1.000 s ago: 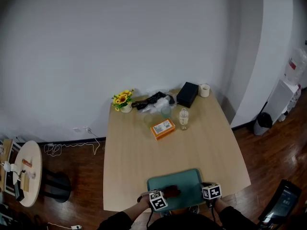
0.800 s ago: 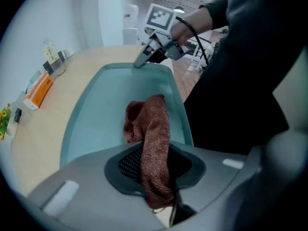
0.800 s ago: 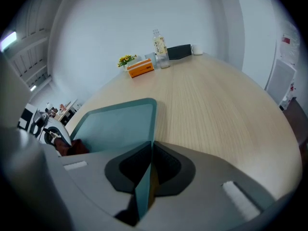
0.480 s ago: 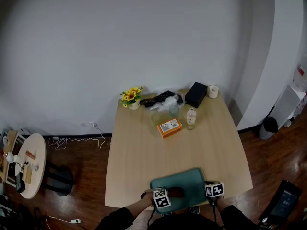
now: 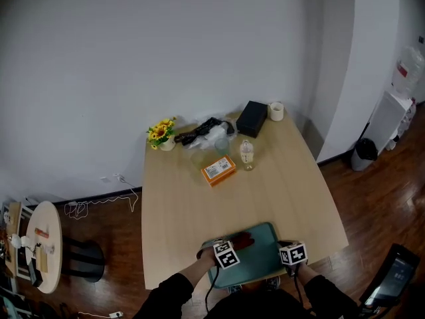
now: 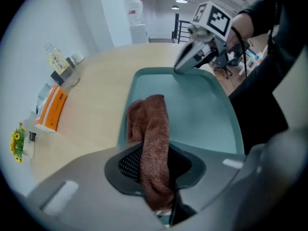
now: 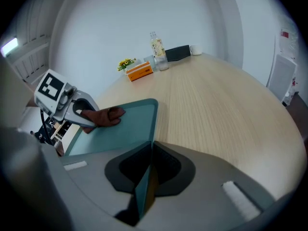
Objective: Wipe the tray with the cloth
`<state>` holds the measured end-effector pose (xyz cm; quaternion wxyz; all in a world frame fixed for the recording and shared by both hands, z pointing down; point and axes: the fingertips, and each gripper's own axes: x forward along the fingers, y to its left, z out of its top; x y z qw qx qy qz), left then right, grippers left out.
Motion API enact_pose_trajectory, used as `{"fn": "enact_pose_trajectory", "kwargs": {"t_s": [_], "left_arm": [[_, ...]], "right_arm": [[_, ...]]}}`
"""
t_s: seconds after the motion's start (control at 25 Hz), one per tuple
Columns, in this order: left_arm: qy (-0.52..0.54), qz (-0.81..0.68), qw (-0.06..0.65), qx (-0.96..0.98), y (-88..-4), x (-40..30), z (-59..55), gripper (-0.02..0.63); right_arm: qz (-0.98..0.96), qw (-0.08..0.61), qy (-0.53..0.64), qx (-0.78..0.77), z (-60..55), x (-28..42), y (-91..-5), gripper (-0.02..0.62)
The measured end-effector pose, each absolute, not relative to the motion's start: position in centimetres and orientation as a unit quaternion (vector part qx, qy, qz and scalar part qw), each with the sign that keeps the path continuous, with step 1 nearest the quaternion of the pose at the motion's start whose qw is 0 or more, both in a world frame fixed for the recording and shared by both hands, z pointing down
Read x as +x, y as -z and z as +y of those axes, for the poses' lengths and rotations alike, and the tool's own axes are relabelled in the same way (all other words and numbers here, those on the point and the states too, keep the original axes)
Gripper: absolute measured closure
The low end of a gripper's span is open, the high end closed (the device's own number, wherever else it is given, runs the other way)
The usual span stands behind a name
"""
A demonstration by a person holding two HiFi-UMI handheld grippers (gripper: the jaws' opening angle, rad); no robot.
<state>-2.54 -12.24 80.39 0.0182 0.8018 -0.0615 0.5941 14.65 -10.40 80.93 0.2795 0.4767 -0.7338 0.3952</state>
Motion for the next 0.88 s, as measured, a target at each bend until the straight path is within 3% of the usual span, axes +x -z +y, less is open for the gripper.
{"fn": "enact_pose_trajectory", "kwargs": {"t_s": [0.32, 0.68, 0.88], "left_arm": [[-0.572, 0.047, -0.012, 0.819, -80.2, 0.3, 1.8, 0.532], [-0.531, 0.063, 0.189, 0.824, -79.9, -0.5, 4.4, 0.532], [-0.543, 0.018, 0.137, 0.828, -79.8, -0.4, 0.1, 0.532]], "right_arm": [[-0.732, 0.282, -0.403, 0.471, -9.7, 14.6, -81.0, 0.578], [-0.735, 0.286, -0.395, 0.472, -10.2, 14.4, -80.8, 0.58], [-0.738, 0.279, -0.397, 0.47, -10.0, 14.3, -80.9, 0.581]]}}
